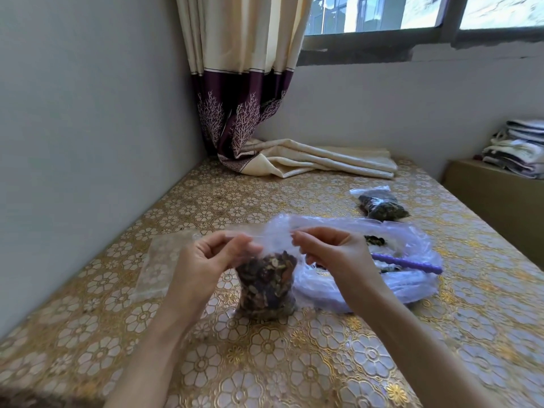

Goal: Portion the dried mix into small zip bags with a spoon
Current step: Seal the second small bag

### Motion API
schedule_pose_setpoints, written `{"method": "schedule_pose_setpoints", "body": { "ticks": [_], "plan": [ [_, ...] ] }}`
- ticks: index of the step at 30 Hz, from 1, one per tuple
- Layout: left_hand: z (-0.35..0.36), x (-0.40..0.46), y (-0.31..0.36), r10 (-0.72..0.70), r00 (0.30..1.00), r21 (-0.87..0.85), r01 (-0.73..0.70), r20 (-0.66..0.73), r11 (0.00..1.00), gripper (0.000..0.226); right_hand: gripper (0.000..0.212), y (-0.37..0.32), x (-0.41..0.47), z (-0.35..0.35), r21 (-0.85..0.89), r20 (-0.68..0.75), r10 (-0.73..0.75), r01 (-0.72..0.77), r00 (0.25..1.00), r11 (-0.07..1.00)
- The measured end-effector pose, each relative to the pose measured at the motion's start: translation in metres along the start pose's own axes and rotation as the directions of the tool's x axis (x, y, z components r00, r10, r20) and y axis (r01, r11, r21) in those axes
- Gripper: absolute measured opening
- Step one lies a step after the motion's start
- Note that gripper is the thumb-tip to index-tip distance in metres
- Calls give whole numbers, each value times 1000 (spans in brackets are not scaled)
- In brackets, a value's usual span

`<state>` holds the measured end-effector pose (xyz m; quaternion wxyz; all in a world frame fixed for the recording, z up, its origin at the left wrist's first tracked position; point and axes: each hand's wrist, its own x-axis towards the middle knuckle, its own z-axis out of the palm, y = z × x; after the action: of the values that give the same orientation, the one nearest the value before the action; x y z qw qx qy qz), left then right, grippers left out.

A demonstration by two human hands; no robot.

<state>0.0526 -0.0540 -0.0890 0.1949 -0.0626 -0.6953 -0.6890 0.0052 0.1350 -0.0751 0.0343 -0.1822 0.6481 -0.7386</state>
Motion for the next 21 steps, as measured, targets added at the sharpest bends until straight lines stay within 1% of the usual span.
{"method": "schedule_pose_setpoints", "body": {
  "ticks": [3, 6, 8, 11, 14, 18, 21],
  "plan": [
    [-2, 1, 4, 34, 998, 4, -34, -45, 999, 20, 6, 1, 1, -1, 1, -14, 6, -6, 1000, 1000],
    [-4, 1, 3, 23, 998, 17, -22, -66, 1000, 17, 6, 2, 2, -2, -16, -28, 14, -14, 1000, 1000],
    [-5, 1, 3, 17, 998, 17, -16, -68, 1000, 19, 4, 2, 2, -2, -21, -22, 17, -18, 1000, 1000],
    [-7, 1, 4, -3, 997, -2, 3, -73, 1000, 25, 19, 2, 3, -3, -23, -10, 9, -9, 1000, 1000],
    [-8, 2, 4, -11, 996, 16, 12, -86, 1000, 26, 23, 4, 3, -4, -7, -4, 9, -10, 1000, 1000],
    [-7, 1, 5, 11, 995, 43, -7, -102, 999, 23, 13, 5, 2, -4, 4, 6, -32, 32, 999, 999],
    [-8, -1, 4, 25, 994, 76, -17, -104, 997, 21, 13, 5, 2, -4, 10, 9, -70, 70, 998, 998]
  ]
}}
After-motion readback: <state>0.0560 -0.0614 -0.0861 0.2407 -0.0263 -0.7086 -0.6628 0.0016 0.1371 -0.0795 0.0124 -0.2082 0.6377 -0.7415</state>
